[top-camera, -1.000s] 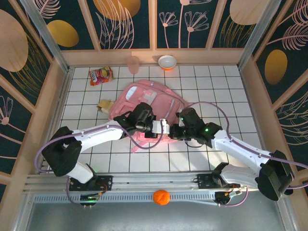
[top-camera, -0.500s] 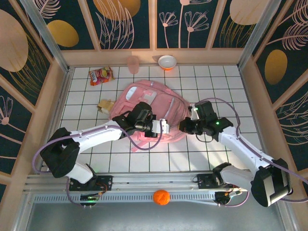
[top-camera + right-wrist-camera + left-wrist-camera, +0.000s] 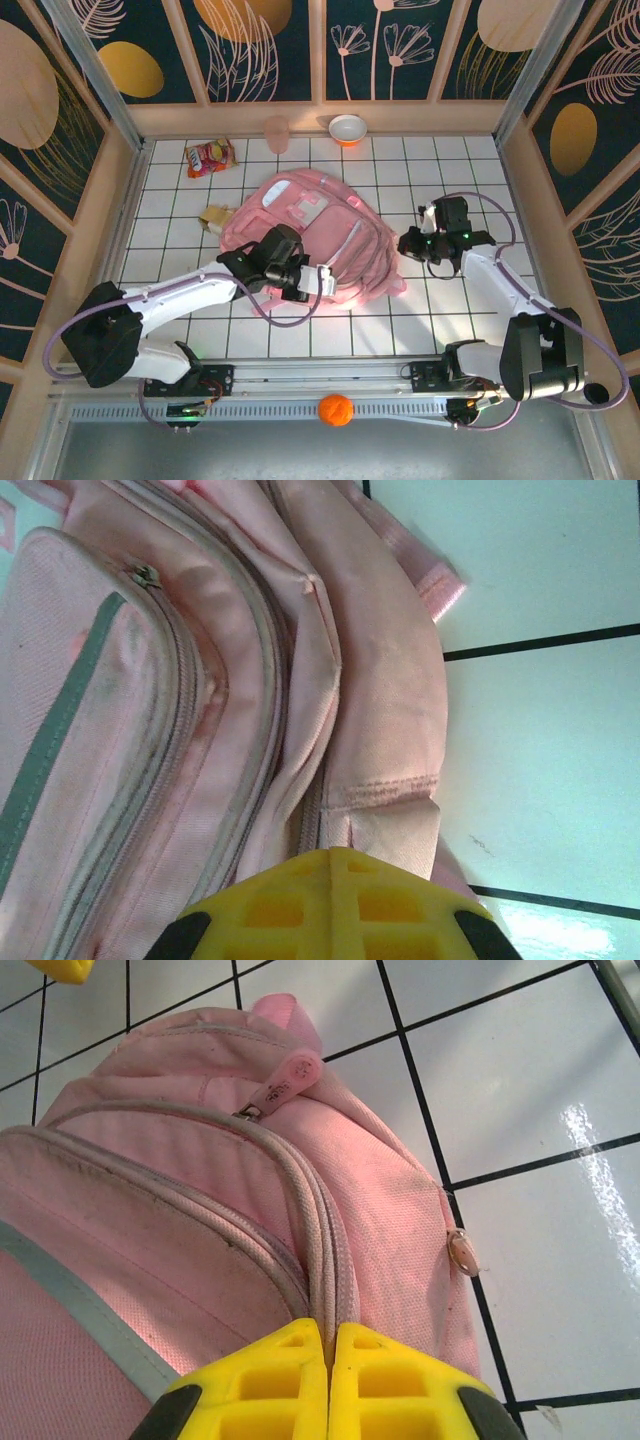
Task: Pack books, pencil case, and school supplies into a backpack
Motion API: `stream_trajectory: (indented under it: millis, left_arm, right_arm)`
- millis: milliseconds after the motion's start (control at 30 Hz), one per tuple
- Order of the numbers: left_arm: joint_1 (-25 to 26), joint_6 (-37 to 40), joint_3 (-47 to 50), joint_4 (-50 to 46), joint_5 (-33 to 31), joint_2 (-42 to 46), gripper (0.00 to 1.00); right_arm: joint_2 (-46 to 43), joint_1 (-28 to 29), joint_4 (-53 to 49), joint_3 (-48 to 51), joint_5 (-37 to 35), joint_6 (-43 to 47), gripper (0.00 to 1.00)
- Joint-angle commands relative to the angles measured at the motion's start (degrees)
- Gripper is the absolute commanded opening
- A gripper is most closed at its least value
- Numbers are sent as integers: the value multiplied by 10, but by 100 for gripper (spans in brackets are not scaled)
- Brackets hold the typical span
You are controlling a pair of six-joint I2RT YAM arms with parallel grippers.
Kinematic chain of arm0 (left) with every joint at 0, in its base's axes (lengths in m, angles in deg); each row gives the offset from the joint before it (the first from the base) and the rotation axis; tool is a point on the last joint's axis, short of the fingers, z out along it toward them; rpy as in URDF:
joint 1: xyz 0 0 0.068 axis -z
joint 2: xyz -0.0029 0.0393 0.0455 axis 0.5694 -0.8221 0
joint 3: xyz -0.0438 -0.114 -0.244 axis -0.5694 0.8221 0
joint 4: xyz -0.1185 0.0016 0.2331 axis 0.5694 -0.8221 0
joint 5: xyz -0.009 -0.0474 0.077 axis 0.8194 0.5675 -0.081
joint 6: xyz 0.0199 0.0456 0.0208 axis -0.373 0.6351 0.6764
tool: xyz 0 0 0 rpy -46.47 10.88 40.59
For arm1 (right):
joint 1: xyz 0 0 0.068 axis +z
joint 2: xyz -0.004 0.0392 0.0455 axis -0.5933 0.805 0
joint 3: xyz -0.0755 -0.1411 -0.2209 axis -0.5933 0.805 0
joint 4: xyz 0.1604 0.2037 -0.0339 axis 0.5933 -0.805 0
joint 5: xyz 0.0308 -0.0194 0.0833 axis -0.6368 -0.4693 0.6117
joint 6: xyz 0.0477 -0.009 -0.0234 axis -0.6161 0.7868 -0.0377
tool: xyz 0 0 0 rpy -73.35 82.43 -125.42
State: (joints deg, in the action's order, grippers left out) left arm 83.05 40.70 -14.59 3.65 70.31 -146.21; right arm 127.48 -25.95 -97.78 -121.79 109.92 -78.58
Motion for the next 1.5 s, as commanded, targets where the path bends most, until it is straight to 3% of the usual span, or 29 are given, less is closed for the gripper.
stream_trajectory:
  millis: [0, 67, 133, 200, 267, 400, 533, 667, 800, 1000, 1200, 1333, 1467]
  left_arm:
    - [-2, -76, 19, 24, 5, 32, 25]
    - [-1, -207, 41, 102, -23, 65, 44]
    - [-1, -322, 62, 144, -63, 102, 54]
    - [-2, -458, 76, 158, -145, 138, 62]
    - [-14, -546, 71, 121, -196, 163, 61]
    - [-49, -695, 81, 57, -283, 200, 60]
    - [-112, -834, 137, 48, -279, 239, 53]
    - [-123, -920, 191, 80, -287, 248, 52]
    - [-123, -937, 214, 132, -283, 213, 53]
    - [-123, -875, 164, 197, -257, 93, 54]
    - [-123, -817, 74, 212, -264, -13, 57]
    - [-122, -759, 38, 219, -259, -18, 64]
    - [-122, -633, 35, 218, -235, 37, 73]
  right_arm:
    - [-10, 5, 12, 8, 28, 10, 0]
    - [-24, 19, -2, 13, 22, -6, 5]
    - [-35, 32, -11, 14, 18, -26, 19]
    - [-41, 48, -8, 16, 14, -46, 32]
    - [-35, 61, 10, 18, 19, -64, 37]
    - [3, 85, 26, 9, -2, -79, 38]
    - [29, 91, 36, 20, -17, -94, 37]
    - [25, 100, 52, 61, -25, -110, 37]
    - [-2, 123, 71, 110, -28, -141, 35]
    - [-51, 154, 105, 168, -29, -195, 32]
    - [-97, 258, 160, 180, -65, -293, 32]
    - [-119, 272, 108, 142, -105, -292, 36]
    - [-155, 269, 4, 83, -154, -256, 39]
